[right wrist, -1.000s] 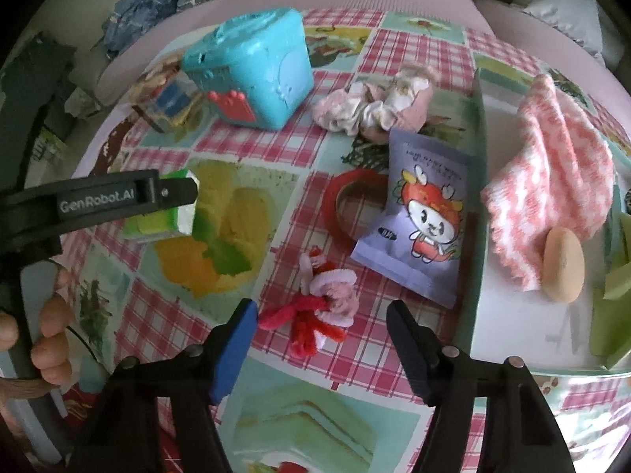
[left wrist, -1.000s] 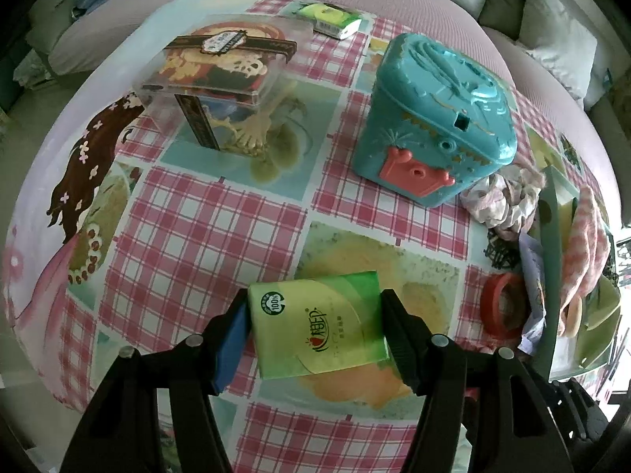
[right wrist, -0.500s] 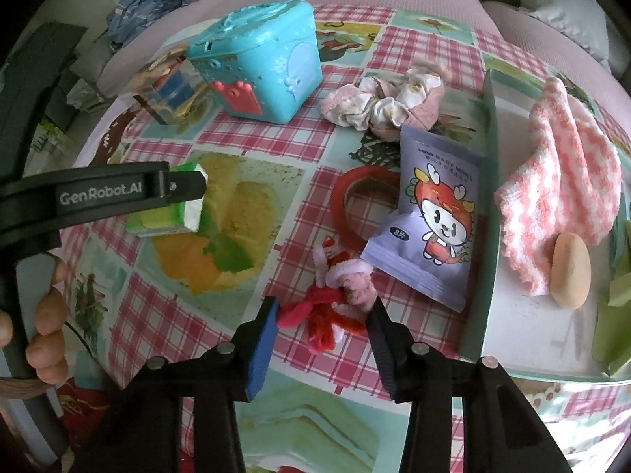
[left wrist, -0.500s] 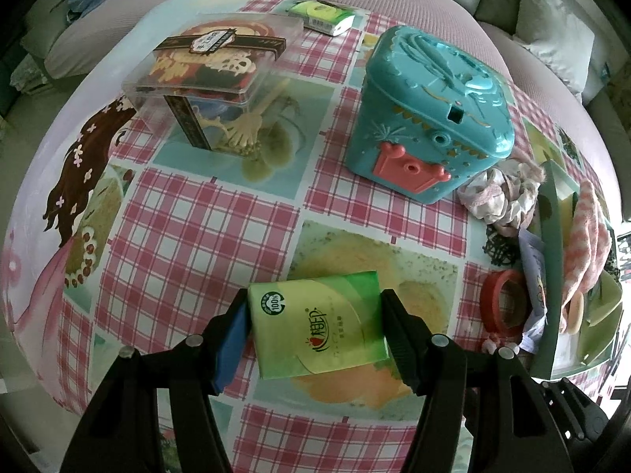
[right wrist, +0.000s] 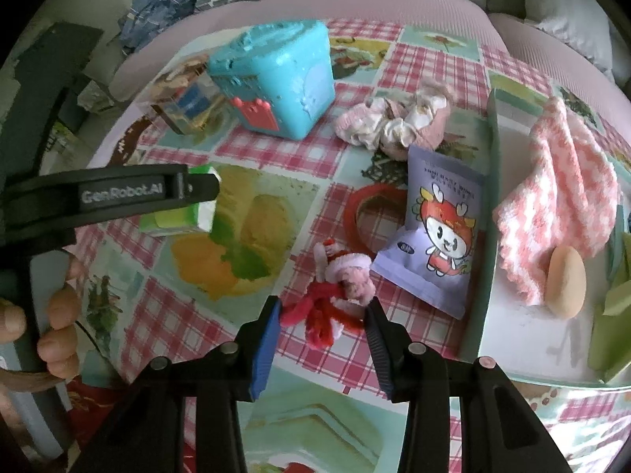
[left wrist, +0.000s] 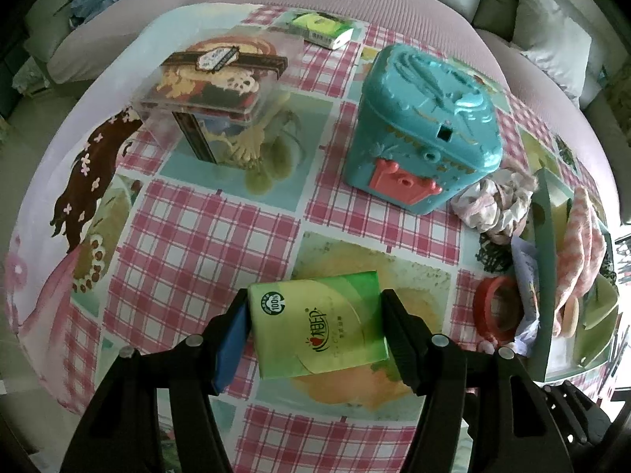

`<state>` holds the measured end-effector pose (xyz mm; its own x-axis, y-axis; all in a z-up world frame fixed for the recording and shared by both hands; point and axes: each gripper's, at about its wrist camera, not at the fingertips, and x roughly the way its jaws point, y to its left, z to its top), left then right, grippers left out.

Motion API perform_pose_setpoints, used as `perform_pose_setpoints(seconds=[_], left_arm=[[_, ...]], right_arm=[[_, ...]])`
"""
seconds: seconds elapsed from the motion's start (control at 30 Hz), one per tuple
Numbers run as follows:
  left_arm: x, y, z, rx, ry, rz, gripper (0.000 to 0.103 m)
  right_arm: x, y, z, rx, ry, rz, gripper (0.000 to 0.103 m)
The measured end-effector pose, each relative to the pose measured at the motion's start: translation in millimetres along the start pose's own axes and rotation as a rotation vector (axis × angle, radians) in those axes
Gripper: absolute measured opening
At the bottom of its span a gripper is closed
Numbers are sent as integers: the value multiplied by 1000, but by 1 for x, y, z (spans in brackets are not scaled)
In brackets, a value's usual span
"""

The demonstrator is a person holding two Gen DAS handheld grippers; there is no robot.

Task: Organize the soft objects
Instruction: 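Carry the tissue pack in the left tool and plush toy in the right tool to the tray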

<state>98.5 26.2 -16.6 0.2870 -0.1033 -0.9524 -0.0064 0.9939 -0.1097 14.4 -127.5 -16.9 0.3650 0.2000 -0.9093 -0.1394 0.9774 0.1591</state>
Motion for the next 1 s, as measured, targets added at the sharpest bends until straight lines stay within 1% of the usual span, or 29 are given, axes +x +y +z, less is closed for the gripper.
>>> perform_pose_setpoints(seconds=[0.2,0.37,0.5,0.63,0.73,0.87,1.0], left_arm=[[-28,-3,6,-2,-69,-4,66],[-46,-11,13,10,-118,-7,66],[-55,-24,14,30,-150,-8,66],[-59,-46,12,77,-166,-17,66],[-57,-61,12,117,-168,-21,66],[-57,-81,11,166,-166,-21,66],[-57,-102,9,219,-157,-18,66]], right_arm=[[-26,0,3,-6,-73,35,45],[-54,-15,7,37,-149,33,45],[-69,-33,6,90,-195,1,45],[-78,-53,5,146,-220,-32,45],[-82,-65,5,185,-234,-51,45],[-87,-86,3,241,-248,-105,45],[-91,-107,1,300,-260,-132,45]])
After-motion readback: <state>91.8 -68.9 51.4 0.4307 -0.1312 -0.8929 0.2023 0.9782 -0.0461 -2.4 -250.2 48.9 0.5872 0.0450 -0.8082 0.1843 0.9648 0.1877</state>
